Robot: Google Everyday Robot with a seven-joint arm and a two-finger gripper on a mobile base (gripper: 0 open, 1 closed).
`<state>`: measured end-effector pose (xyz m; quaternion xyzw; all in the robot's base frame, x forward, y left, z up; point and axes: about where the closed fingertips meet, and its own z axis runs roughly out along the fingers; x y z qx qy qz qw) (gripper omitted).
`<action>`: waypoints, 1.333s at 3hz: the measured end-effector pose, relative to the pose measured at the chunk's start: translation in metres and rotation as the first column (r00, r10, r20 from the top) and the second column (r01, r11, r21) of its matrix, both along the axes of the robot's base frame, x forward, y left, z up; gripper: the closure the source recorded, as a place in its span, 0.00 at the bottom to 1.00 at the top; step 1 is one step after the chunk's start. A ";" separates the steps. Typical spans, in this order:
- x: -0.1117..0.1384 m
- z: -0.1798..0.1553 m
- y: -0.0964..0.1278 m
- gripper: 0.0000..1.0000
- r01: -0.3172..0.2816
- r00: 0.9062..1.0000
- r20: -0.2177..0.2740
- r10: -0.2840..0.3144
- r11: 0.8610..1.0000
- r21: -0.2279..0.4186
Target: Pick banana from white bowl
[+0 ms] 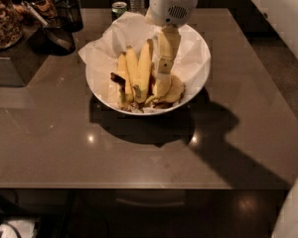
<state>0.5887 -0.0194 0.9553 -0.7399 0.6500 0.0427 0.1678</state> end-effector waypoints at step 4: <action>0.016 0.013 0.034 0.00 0.292 0.956 -0.035 -0.290 0.945 0.151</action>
Offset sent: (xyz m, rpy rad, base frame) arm 0.0079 -0.0002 -0.0047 0.1691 0.0239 -0.2472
